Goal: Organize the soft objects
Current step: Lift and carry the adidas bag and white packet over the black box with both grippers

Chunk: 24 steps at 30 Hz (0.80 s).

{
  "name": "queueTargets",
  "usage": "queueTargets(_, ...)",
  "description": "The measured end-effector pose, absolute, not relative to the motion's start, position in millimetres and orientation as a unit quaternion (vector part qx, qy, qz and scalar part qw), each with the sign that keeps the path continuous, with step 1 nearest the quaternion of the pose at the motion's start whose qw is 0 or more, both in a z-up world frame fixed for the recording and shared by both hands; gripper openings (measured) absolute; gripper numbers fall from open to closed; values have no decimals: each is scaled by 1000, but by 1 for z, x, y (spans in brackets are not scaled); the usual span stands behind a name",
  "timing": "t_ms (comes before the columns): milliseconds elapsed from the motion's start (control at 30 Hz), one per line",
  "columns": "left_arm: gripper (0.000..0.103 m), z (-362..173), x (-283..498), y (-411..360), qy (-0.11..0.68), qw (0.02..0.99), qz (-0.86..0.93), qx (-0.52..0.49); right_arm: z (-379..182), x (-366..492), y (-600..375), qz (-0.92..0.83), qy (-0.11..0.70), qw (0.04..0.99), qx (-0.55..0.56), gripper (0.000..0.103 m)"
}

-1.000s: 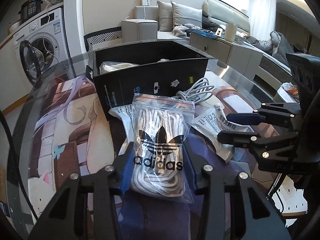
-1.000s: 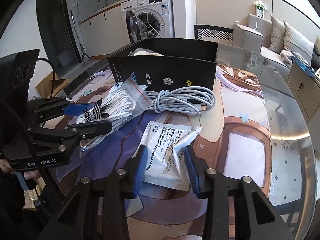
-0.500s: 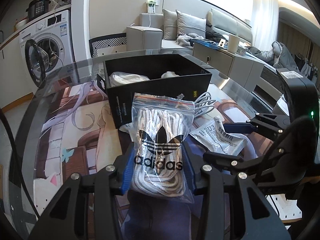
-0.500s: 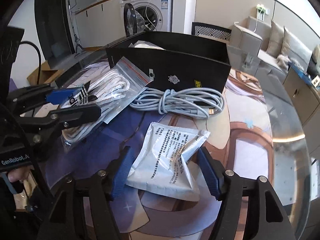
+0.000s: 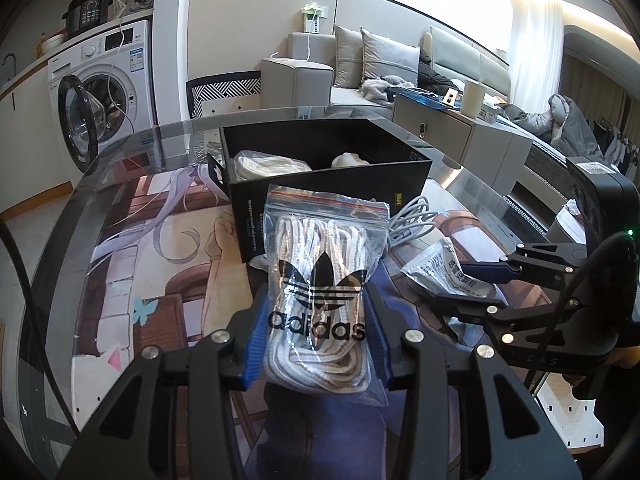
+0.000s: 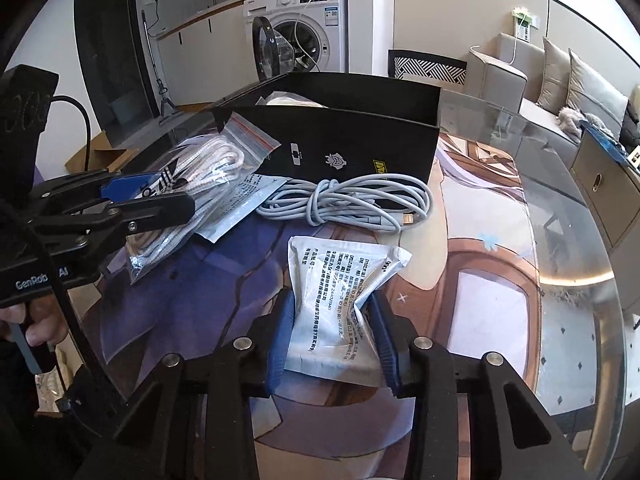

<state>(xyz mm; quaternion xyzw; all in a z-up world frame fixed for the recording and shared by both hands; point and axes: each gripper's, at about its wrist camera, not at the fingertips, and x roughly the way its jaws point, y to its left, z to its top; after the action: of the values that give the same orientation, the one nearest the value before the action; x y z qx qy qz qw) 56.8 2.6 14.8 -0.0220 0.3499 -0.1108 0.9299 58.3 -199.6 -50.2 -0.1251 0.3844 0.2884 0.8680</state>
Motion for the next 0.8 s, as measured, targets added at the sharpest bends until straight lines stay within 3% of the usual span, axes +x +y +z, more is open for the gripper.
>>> queueTargets(800,42,37,55,15,315,944,-92,-39,-7,48,-213,302,318,894,-92,38)
